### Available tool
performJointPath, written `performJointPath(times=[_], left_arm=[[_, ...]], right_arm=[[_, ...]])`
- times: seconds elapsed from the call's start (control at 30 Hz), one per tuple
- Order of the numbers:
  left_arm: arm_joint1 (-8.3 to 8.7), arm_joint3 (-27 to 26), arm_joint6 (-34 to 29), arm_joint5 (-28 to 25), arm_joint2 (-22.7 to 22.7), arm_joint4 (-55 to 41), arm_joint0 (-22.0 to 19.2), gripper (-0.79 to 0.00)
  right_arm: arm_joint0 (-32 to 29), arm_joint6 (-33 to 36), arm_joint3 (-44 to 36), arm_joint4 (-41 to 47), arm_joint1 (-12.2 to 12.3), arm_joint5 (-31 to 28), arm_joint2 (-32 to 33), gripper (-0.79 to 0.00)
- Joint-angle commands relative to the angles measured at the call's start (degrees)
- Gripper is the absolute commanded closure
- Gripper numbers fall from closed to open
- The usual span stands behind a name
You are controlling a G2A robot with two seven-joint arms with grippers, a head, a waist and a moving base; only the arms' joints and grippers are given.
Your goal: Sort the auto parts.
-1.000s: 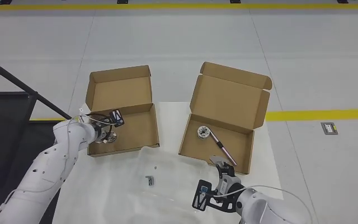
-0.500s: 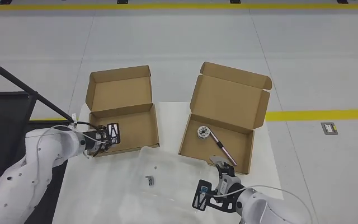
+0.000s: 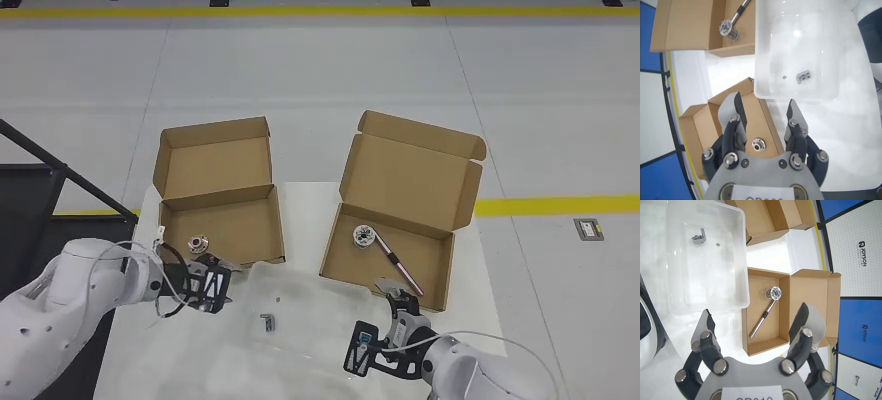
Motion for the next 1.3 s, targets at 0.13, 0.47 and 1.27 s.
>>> performJointPath(times=[0.13,0.47,1.27], left_arm=[[-0.26,0.5,5.5,0.0,14.7,0.9,-10.8,-0.551],[-2.21,1.6,5.3,0.0,30.3,-1.4,-23.5,-0.785],[-9.12,-2.5,1.1,0.0,38.5,21.7,-26.1,-0.785]], right_arm=[[0.0,0.0,0.0,0.0,0.0,0.0,0.0,-0.785],[0.0,0.0,0.0,0.0,0.0,0.0,0.0,-0.785],[0.0,0.0,0.0,0.0,0.0,0.0,0.0,-0.785]])
